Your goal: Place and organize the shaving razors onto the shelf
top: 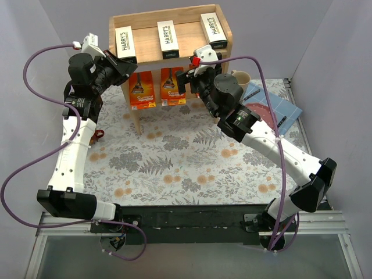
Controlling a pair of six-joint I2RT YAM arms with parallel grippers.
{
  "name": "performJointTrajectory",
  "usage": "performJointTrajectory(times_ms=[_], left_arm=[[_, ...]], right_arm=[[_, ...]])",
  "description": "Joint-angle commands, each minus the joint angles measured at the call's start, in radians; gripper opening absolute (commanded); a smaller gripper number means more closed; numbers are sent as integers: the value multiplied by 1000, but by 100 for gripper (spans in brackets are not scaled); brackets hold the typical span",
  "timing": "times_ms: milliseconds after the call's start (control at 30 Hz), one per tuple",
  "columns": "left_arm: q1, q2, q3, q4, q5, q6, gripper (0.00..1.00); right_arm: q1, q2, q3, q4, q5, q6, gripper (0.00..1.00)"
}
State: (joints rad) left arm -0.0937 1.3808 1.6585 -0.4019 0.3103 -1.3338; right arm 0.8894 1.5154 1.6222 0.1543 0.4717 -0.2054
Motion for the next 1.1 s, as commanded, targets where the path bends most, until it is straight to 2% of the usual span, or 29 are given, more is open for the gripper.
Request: performJointTrajectory(times_ms=[0, 167, 233, 333, 367, 400, 433, 467, 500, 567, 633, 667, 700, 800, 900, 933, 1067], left_arm=[[3, -6, 38, 31, -48, 27, 0], [3, -40, 15, 29, -114, 47, 0], [3, -52, 0, 34, -109, 73, 4], [3, -86, -22, 58, 25, 122, 37], [3, -101, -41, 73, 89, 143, 60], [3, -118, -58, 86, 239, 184, 70], [3, -133, -84, 93, 295, 196, 98], [5, -176, -141, 112, 352, 202, 98], [3, -198, -178, 112, 392, 209, 98], [3, -241, -270, 82, 366, 208, 98], [5, -291, -318, 57, 346, 255, 98], [5, -307, -347, 40, 345, 278, 98], [5, -336, -394, 31, 334, 304, 98], [5, -383, -475, 6, 287, 387, 98], [5, -407, -531, 0, 254, 452, 98], [6, -413, -537, -2, 237, 467, 98], [20, -408, -551, -11, 187, 530, 98]], right_arm=[[-18, -44, -16, 19, -2, 29, 99], [-50, -78, -36, -100, -42, 35, 99], [-73, -125, -90, -134, -93, 9, 99], [-98, -201, -165, -252, -181, -12, 99], [-104, -222, -191, -297, -239, -20, 99], [-110, -269, -217, -315, -273, -25, 99], [-118, -294, -266, -331, -324, -32, 99], [-124, -314, -281, -349, -440, -41, 99], [-129, -351, -297, -389, -488, -80, 99], [-129, -376, -314, -441, -548, -98, 99], [-129, -373, -291, -502, -492, -47, 99], [-129, -348, -265, -522, -381, -25, 99], [-129, -327, -234, -597, -328, -6, 99], [-129, -244, -110, -682, -202, -8, 98], [-129, -225, -102, -639, -202, -101, 98], [-129, -237, -126, -540, -215, -123, 97], [-124, -273, -197, -412, -307, -166, 99]])
